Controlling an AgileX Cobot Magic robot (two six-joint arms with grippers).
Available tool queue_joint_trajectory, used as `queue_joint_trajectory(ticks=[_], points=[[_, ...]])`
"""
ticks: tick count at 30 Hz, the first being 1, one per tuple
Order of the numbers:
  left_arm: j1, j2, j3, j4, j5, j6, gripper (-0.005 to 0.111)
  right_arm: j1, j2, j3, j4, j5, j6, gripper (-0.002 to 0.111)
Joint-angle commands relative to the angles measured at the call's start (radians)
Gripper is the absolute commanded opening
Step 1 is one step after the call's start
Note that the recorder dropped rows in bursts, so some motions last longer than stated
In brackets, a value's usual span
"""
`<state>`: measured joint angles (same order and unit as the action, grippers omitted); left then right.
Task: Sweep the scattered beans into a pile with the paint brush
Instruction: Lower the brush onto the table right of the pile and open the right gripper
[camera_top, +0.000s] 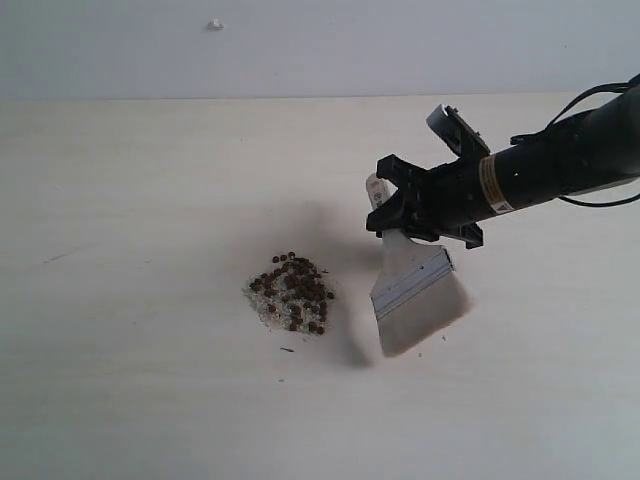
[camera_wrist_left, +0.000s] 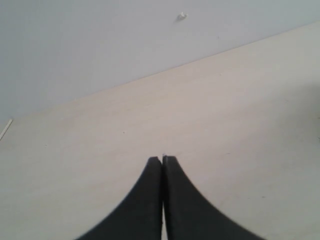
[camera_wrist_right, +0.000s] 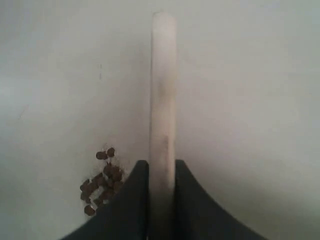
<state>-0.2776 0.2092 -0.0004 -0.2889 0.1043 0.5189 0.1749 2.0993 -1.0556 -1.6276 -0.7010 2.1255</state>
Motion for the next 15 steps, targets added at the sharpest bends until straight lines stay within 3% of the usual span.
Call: queue_joint_trajectory(ticks=[1, 9, 15], points=[[0.001, -0.003, 0.000, -0.003, -0.005, -0.002, 0.000, 0.000, 0.009, 0.002, -0.007, -0.002, 0.005, 0.000], [0.001, -0.003, 0.000, -0.003, -0.005, -0.002, 0.000, 0.000, 0.011, 0.002, -0.011, 0.018, 0.005, 0.001], [0.001, -0.003, 0.000, -0.003, -0.005, -0.002, 0.000, 0.000, 0.011, 0.002, -0.017, 0.025, 0.005, 0.020]])
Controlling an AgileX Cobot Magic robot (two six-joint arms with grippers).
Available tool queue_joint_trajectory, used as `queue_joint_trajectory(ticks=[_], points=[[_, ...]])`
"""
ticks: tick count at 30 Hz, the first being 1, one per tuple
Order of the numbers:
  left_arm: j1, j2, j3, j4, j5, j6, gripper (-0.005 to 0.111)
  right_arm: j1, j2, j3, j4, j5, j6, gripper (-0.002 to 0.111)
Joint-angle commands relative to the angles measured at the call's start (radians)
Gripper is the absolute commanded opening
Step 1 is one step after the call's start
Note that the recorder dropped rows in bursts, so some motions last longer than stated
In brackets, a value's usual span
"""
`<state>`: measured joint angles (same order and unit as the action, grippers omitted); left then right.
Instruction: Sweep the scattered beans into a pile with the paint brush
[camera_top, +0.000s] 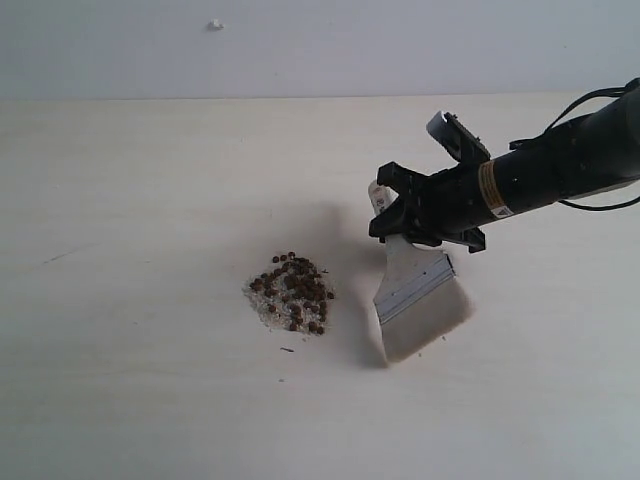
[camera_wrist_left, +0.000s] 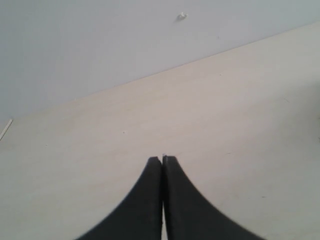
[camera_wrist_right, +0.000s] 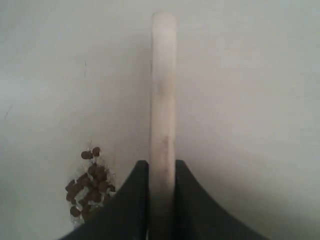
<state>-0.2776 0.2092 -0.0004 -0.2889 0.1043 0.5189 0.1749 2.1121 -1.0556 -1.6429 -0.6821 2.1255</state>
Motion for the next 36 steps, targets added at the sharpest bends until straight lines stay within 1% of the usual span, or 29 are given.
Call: queue_joint_trajectory(ticks=[1, 2, 5, 12, 15, 16, 20, 23, 26, 32, 34, 36], points=[[0.001, -0.003, 0.000, -0.003, -0.005, -0.002, 0.000, 0.000, -0.004, 0.002, 0.003, 0.016, 0.005, 0.022], [0.001, -0.003, 0.000, -0.003, -0.005, -0.002, 0.000, 0.000, -0.009, 0.002, 0.015, 0.039, 0.005, 0.027], [0.001, -0.003, 0.000, -0.003, -0.005, -0.002, 0.000, 0.000, -0.020, 0.002, 0.017, 0.077, 0.005, 0.031], [0.001, -0.003, 0.000, -0.003, -0.005, -0.002, 0.000, 0.000, -0.153, 0.002, 0.009, 0.259, 0.005, 0.033], [0.001, -0.003, 0.000, -0.003, -0.005, -0.002, 0.000, 0.000, -0.171, 0.002, -0.058, 0.220, 0.005, 0.033], [0.001, -0.003, 0.000, -0.003, -0.005, -0.002, 0.000, 0.000, -0.164, 0.004, -0.102, 0.180, 0.005, 0.032], [0.001, -0.003, 0.000, -0.003, -0.005, -0.002, 0.000, 0.000, -0.103, 0.004, -0.102, 0.015, 0.005, 0.030], [0.001, -0.003, 0.000, -0.003, -0.005, -0.002, 0.000, 0.000, -0.095, 0.004, -0.102, -0.023, 0.005, 0.030], [0.001, -0.003, 0.000, -0.003, -0.005, -0.002, 0.000, 0.000, -0.099, 0.004, -0.102, -0.006, 0.005, 0.030], [0.001, -0.003, 0.000, -0.003, -0.005, -0.002, 0.000, 0.000, -0.170, 0.004, -0.102, 0.129, 0.005, 0.030], [0.001, -0.003, 0.000, -0.003, -0.005, -0.002, 0.000, 0.000, -0.207, 0.004, -0.102, 0.149, 0.005, 0.027], [0.001, -0.003, 0.000, -0.003, -0.005, -0.002, 0.000, 0.000, -0.248, 0.004, -0.102, 0.160, 0.005, 0.017]])
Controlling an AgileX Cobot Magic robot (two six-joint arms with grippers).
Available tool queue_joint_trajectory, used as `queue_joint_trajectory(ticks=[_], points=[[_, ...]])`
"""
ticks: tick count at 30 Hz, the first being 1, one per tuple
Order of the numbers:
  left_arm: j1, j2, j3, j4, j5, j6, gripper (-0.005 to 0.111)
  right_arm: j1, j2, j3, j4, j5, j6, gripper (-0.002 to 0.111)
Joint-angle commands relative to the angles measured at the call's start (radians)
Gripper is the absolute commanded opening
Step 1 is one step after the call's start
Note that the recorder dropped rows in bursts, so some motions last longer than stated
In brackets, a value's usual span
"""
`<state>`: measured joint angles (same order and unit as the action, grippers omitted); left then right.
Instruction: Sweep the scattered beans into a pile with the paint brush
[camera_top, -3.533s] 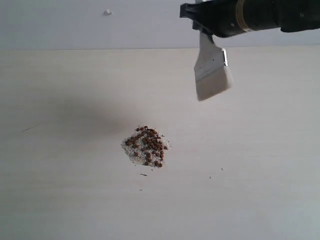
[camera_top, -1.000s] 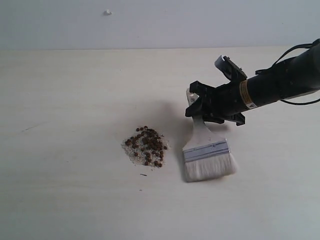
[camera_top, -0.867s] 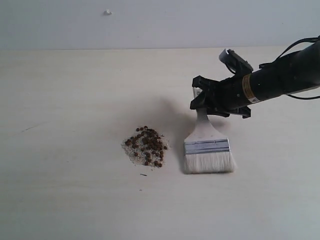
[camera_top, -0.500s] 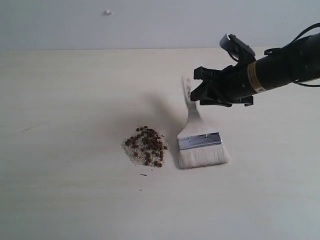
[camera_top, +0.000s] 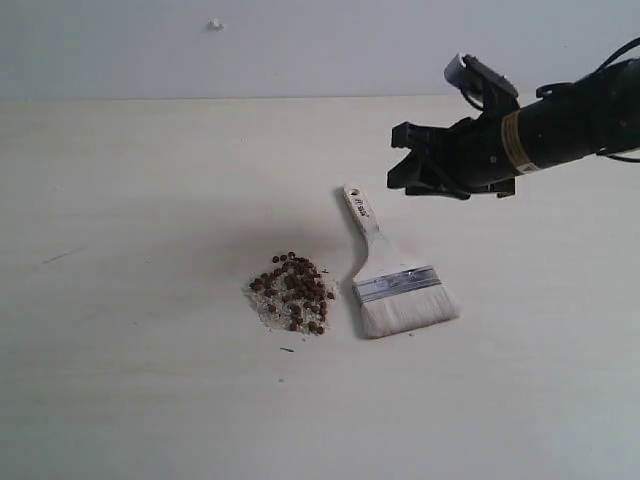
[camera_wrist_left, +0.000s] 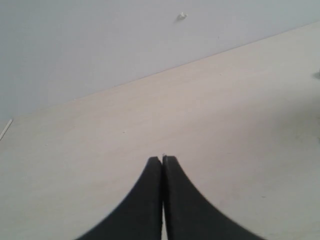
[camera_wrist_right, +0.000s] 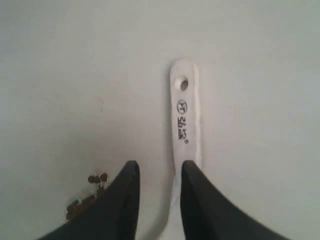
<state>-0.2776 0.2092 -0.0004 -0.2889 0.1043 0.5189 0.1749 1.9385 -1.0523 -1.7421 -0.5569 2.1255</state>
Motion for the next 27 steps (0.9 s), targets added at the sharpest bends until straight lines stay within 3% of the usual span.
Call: queue_joint_trajectory(ticks=[1, 2, 7, 15, 21, 27], points=[[0.001, -0.003, 0.000, -0.003, -0.005, -0.002, 0.000, 0.000, -0.100, 0.000, -0.002, 0.047, 0.005, 0.009], [0.001, -0.003, 0.000, -0.003, -0.005, -0.002, 0.000, 0.000, -0.128, 0.004, -0.002, 0.058, 0.005, -0.001], [0.001, -0.003, 0.000, -0.003, -0.005, -0.002, 0.000, 0.000, -0.299, 0.092, -0.002, 0.201, 0.001, 0.000], [0.001, -0.003, 0.000, -0.003, -0.005, -0.002, 0.000, 0.000, -0.699, 0.414, -0.002, 0.612, -0.003, 0.000], [0.001, -0.003, 0.000, -0.003, -0.005, -0.002, 0.000, 0.000, -0.991, 0.576, -0.002, 0.568, -0.003, 0.000], [0.001, -0.003, 0.000, -0.003, -0.005, -0.002, 0.000, 0.000, -1.199, 0.596, -0.002, 0.520, -0.003, 0.000]])
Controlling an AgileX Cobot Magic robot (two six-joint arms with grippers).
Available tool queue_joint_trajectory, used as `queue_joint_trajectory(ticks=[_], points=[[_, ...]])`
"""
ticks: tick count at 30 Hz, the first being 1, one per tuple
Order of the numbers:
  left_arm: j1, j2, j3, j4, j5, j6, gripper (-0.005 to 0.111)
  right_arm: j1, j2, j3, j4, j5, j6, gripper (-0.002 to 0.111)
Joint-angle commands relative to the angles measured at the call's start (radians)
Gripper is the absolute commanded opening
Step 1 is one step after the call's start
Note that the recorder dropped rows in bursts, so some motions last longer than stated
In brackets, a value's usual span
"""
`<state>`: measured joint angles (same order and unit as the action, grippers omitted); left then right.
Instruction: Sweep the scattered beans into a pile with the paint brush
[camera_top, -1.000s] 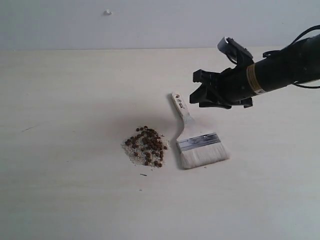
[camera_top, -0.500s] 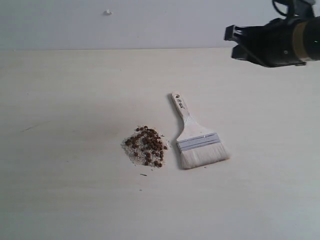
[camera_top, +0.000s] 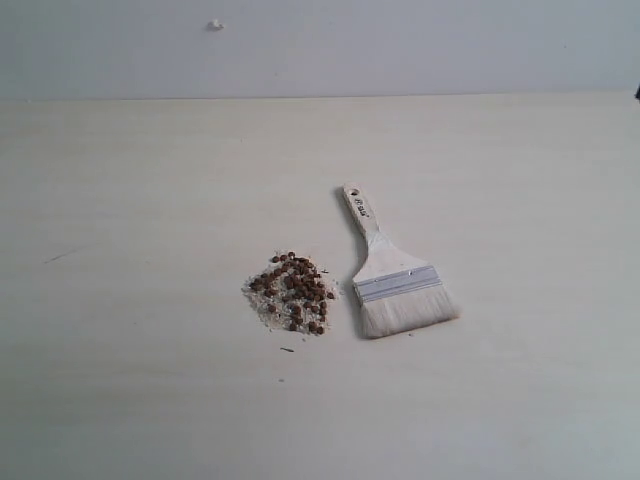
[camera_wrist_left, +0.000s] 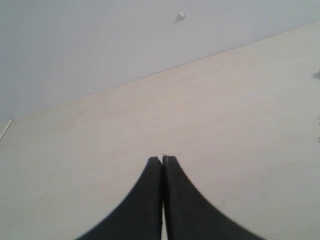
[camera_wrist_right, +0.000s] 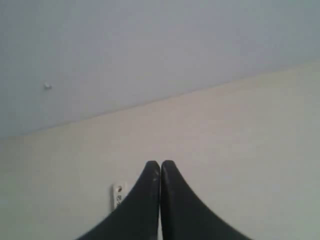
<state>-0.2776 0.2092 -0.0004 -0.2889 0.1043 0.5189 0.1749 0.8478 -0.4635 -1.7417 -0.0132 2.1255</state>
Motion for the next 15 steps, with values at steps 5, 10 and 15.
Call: queue_joint_trajectory(ticks=[5, 10, 15], points=[[0.001, -0.003, 0.000, -0.003, -0.005, -0.002, 0.000, 0.000, -0.211, 0.007, -0.003, -0.020, -0.003, 0.000], [0.001, -0.003, 0.000, -0.003, -0.005, -0.002, 0.000, 0.000, -0.283, 0.007, -0.003, -0.007, -0.014, 0.000], [0.001, -0.003, 0.000, -0.003, -0.005, -0.002, 0.000, 0.000, -0.306, 0.007, -0.003, -0.023, -0.063, 0.000]])
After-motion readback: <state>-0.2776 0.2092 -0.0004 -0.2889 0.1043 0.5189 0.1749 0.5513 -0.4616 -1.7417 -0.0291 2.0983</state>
